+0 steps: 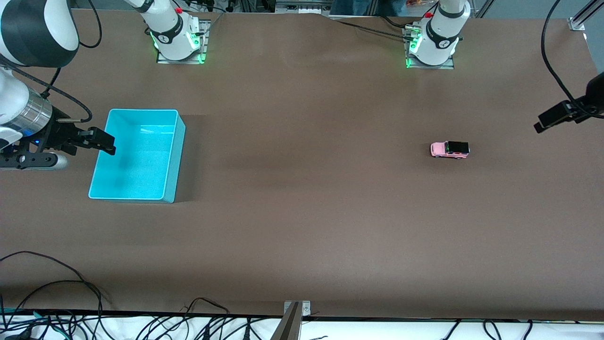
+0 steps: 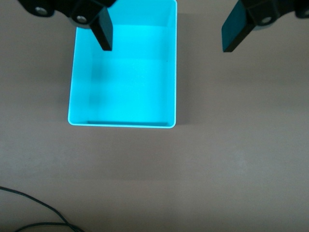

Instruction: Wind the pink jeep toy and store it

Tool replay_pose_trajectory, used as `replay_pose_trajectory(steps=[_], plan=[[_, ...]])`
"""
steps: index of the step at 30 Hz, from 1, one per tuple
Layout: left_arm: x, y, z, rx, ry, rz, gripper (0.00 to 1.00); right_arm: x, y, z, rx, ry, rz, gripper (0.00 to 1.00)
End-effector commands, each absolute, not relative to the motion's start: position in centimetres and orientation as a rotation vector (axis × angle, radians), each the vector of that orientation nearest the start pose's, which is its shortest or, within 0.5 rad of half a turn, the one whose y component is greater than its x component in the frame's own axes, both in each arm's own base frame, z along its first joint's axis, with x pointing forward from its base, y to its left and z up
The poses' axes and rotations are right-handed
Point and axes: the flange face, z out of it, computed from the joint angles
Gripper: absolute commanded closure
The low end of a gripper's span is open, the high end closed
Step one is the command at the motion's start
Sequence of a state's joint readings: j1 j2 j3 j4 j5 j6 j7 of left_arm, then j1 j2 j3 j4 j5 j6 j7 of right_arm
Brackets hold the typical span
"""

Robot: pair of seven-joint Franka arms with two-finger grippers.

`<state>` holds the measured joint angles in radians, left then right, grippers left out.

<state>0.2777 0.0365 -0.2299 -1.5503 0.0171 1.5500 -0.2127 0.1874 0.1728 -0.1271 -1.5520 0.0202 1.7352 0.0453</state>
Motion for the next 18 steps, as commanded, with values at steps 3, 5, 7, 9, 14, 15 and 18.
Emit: replay_pose_trajectory(steps=[3,5,7,9,14,15,18], plan=[[55.1,-1.0,60.9,-2.947,-0.255,0.150,0.00,61.5,4.4,55.0,-3.146,-0.016,-0.022,0.00],[55.2,-0.8,60.8,-2.956,-0.255,0.153,0.00,61.5,4.3,55.0,-3.146,-0.014,-0.022,0.00],[55.4,-0.6,60.5,-2.964,-0.245,0.163,0.00,61.5,4.5,55.0,-3.146,-0.018,-0.022,0.00],[55.4,-1.1,60.1,-2.963,-0.230,0.175,0.00,61.5,4.5,55.0,-3.147,-0.019,-0.022,0.00],[55.6,-2.0,59.5,-2.966,-0.204,0.188,0.00,61.5,4.4,55.0,-3.147,-0.016,-0.022,0.00],[55.6,-1.8,59.5,-2.969,-0.210,0.188,0.00,61.5,4.4,55.0,-3.146,-0.016,-0.022,0.00],[55.7,-1.8,59.5,-3.013,-0.225,0.194,0.00,61.5,4.4,55.0,-3.147,-0.016,-0.024,0.00]])
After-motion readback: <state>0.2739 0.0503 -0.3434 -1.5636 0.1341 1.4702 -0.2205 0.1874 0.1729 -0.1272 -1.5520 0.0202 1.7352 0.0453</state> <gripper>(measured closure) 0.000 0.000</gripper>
